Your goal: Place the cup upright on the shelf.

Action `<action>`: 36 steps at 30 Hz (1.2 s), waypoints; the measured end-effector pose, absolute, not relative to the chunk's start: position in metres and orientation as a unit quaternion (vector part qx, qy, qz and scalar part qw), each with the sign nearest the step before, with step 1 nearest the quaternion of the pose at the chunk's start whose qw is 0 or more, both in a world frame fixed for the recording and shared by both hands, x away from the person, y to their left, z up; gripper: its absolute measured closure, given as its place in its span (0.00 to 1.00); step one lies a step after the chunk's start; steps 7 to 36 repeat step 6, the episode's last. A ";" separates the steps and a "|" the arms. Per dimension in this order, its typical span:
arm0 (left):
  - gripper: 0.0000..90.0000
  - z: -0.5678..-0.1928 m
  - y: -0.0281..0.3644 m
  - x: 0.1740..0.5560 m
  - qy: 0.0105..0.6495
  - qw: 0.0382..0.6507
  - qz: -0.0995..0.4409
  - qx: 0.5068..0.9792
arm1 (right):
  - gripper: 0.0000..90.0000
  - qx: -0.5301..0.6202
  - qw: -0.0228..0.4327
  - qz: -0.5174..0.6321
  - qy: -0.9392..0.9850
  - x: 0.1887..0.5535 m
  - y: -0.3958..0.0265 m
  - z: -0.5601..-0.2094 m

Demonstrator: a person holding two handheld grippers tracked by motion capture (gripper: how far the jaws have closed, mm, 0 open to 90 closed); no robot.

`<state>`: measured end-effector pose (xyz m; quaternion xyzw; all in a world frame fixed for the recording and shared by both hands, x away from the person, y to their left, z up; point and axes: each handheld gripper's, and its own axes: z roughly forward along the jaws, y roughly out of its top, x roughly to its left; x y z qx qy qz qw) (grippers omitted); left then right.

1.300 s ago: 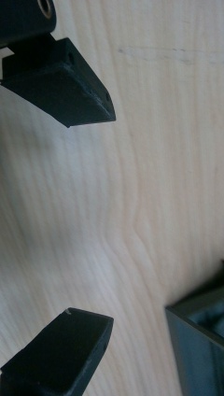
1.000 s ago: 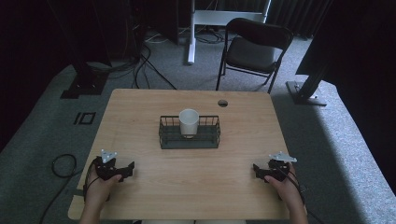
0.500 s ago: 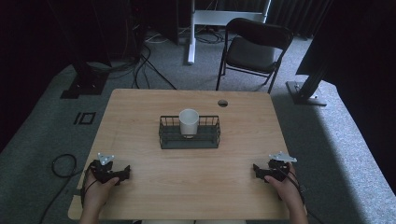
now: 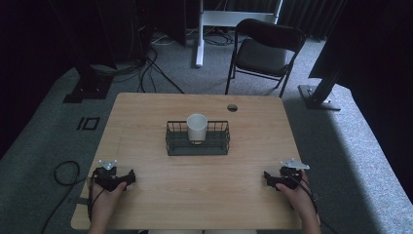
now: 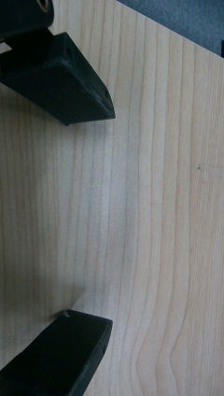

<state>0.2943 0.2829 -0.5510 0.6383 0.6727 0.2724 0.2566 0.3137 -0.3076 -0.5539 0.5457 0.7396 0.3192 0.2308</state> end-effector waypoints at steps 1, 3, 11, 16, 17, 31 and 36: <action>0.03 -0.551 0.283 0.294 0.673 0.257 0.273 0.638 | 0.12 0.546 0.231 0.319 0.740 0.314 -0.308 -0.554; 0.03 -0.551 0.283 0.294 0.673 0.258 0.273 0.638 | 0.12 0.546 0.231 0.319 0.740 0.314 -0.308 -0.554; 0.03 -0.551 0.283 0.294 0.673 0.257 0.273 0.638 | 0.12 0.546 0.231 0.319 0.740 0.314 -0.308 -0.554; 0.03 -0.551 0.283 0.294 0.673 0.257 0.273 0.638 | 0.12 0.546 0.231 0.319 0.740 0.314 -0.308 -0.554; 0.03 -0.551 0.283 0.294 0.673 0.257 0.273 0.638 | 0.12 0.546 0.231 0.319 0.740 0.314 -0.308 -0.554; 0.03 -0.551 0.283 0.294 0.673 0.257 0.273 0.638 | 0.12 0.546 0.231 0.319 0.740 0.314 -0.308 -0.554; 0.03 -0.551 0.283 0.294 0.673 0.257 0.273 0.638 | 0.12 0.546 0.231 0.319 0.740 0.314 -0.308 -0.554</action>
